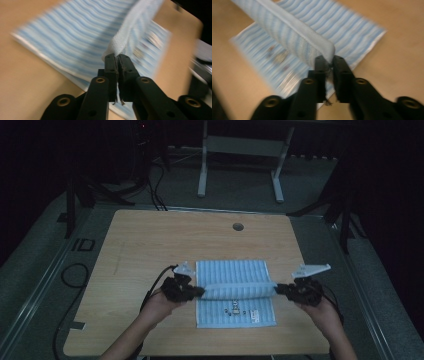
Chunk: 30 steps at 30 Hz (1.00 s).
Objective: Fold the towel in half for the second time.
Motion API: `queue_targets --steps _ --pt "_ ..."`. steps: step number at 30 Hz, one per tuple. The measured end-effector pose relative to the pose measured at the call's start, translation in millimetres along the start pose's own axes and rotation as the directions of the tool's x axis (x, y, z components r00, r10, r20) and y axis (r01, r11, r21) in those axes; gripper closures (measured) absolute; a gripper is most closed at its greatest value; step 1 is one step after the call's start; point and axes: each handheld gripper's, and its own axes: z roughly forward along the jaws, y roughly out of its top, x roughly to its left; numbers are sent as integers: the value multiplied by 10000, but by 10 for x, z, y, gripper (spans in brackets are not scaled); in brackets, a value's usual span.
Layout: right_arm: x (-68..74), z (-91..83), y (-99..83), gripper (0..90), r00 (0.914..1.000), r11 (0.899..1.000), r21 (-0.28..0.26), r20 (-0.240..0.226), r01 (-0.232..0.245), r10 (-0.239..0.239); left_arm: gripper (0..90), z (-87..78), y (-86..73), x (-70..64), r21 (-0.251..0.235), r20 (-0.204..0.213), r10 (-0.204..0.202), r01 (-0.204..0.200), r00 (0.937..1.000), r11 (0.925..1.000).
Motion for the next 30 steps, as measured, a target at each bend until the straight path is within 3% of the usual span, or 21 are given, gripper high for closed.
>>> queue_targets --steps 1,3,6,9,10,13,15,16,17,19,20,21,22,23,25,27,30 --pt "51 -14 -108 729 9997 10000 19 -220 -75 76 762 13 -85 -44 186 117 54 -56 9999 9998" --pt "115 -20 -333 699 9972 9990 222 -630 -388 401 648 35 -230 -59 434 386 -250 233 9989 9988" --pt "122 -14 -556 641 9950 9955 507 -560 -795 823 567 48 -319 -42 598 472 -449 421 9979 9973" --pt "118 -14 -587 629 9937 9946 479 -604 -920 948 525 71 -359 -20 523 510 -697 670 9963 9964" --pt "122 10 -600 604 9928 9938 562 -663 -959 996 520 87 -354 -24 526 514 -602 575 9969 9970" --pt "78 89 -566 574 9947 9938 638 -430 -906 935 514 166 -312 16 591 427 -684 659 9967 9961" --pt "-28 225 -526 562 9903 9886 840 -505 -1247 1292 485 265 -275 84 734 363 -1003 975 9943 9925" --pt "-28 225 -526 562 9903 9886 840 -505 -1247 1292 485 265 -275 84 734 363 -1003 975 9943 9925" --pt "-55 341 -507 551 9886 9857 1187 -763 -1200 1296 484 348 -250 112 883 499 -1077 1030 9929 9908" --pt "-49 370 -505 562 9888 9849 1300 -802 -1147 1258 470 389 -237 118 948 505 -1111 1060 9925 9898" --pt "-39 403 -504 658 9887 9835 1463 -897 -1065 1204 470 459 -212 133 1061 480 -1203 1147 9916 9877" --pt "-39 403 -504 658 9887 9835 1463 -897 -1065 1204 488 459 -212 133 1061 480 -1203 1147 9916 9877" --pt "22 432 -511 781 9899 9846 1651 -1184 -576 778 553 503 -199 140 1171 642 -1168 1088 9911 9871" --pt "38 424 -512 784 9901 9845 1675 -1202 -512 720 596 510 -195 137 1087 657 -1225 1149 9903 9874" --pt "64 375 -509 788 9900 9860 1602 -1248 -451 656 768 487 -190 129 828 894 -1340 1268 9869 9885" --pt "90 301 -504 788 9911 9889 1435 -1205 -381 557 888 443 -184 84 808 1064 -1117 1034 9880 9914" --pt "152 192 -513 788 9915 9926 1169 -1219 -321 464 892 407 -195 -28 1011 1129 -654 540 9915 9934"
